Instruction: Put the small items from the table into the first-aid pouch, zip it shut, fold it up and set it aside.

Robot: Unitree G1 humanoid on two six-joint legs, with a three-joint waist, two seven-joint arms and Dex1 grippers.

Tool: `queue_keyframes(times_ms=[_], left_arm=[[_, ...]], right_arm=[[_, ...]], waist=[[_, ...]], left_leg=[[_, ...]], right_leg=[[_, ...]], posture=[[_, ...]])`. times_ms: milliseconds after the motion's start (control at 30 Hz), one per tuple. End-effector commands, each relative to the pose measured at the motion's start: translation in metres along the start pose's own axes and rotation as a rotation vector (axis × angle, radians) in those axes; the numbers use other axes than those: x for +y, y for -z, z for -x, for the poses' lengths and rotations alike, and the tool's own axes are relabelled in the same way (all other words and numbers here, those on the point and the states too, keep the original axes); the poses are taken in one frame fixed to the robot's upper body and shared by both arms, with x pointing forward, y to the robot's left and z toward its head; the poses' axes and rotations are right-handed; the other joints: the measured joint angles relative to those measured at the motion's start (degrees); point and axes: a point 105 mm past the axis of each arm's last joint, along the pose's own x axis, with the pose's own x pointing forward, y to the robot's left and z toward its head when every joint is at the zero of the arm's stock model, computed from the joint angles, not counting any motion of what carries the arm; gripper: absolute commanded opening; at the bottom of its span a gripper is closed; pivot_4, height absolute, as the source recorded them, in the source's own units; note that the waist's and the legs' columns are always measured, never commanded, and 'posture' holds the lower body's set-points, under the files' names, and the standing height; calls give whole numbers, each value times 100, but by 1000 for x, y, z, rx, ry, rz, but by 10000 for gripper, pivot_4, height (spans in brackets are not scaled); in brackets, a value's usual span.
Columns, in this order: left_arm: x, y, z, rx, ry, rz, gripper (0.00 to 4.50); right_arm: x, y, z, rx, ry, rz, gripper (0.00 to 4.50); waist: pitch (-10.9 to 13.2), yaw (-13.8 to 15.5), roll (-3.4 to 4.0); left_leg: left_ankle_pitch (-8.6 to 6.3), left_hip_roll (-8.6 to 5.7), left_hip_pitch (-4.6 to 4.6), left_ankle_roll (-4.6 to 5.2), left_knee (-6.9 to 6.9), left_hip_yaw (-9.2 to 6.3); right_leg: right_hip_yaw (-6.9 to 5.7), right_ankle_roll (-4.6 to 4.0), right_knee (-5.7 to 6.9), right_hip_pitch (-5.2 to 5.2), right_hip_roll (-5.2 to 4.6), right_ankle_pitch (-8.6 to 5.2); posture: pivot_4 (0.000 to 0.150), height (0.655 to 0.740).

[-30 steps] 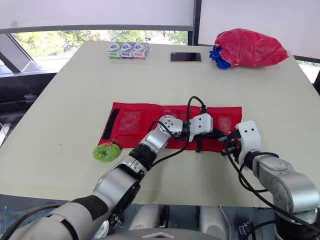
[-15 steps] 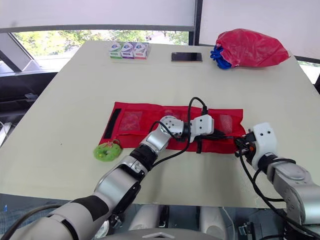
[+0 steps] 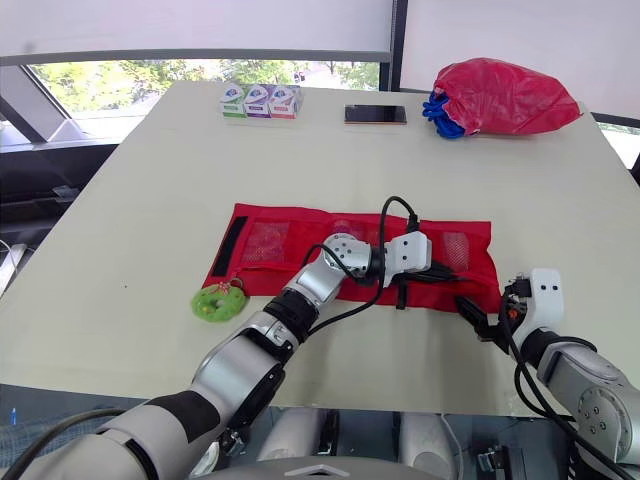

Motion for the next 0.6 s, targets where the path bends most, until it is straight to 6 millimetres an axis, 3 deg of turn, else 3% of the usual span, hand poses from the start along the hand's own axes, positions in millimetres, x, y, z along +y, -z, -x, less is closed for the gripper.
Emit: queue_keyframes(times_ms=[33,167,200,300,433,533,600], left_arm=[[8,-23,1,-89,-10,-18,0],[7,-41,25,-191,51,39,9707],[4,-44,34,-199,78,32,15937],[-1,-48,66,-171,129,28,27455],[-5,-44,115,-81,147,44,44819],[-10,-38,152,2,141,53,45000],[-18,-35,173,46,141,62,45000]], right_arm=[[0,-3,3,-9,13,15,44697],[-1,-5,-1,-27,7,-9,45000],[-2,-6,-2,-35,8,-22,45000],[-4,-8,-4,-49,1,-45,36385],[-7,-7,-5,-38,-2,-49,17858],[-12,-6,-7,-34,6,-54,2580],[-17,-7,-7,-38,13,-62,585]], waist=[[0,0,0],[0,-10,0],[0,-12,1],[-3,-91,5],[-3,-151,8],[-3,-155,8],[-3,-155,8]], left_leg=[[0,0,0,0,0,-1],[0,1,0,0,0,-3],[0,4,0,0,0,-3],[0,9,4,0,-1,0],[0,15,10,-1,-3,-1],[1,16,10,-1,-4,0],[1,16,11,-1,-4,2]], right_leg=[[-1,0,0,0,1,0],[-3,0,1,0,2,0],[-2,0,1,-1,2,0],[0,-1,3,0,4,0],[2,-3,7,0,9,-1],[2,-3,6,0,9,-1],[3,-2,5,0,8,-1]], posture=[[1500,7400],[1500,7400],[1500,7400],[1500,7400],[1500,7400],[1500,7400],[1500,7400]])
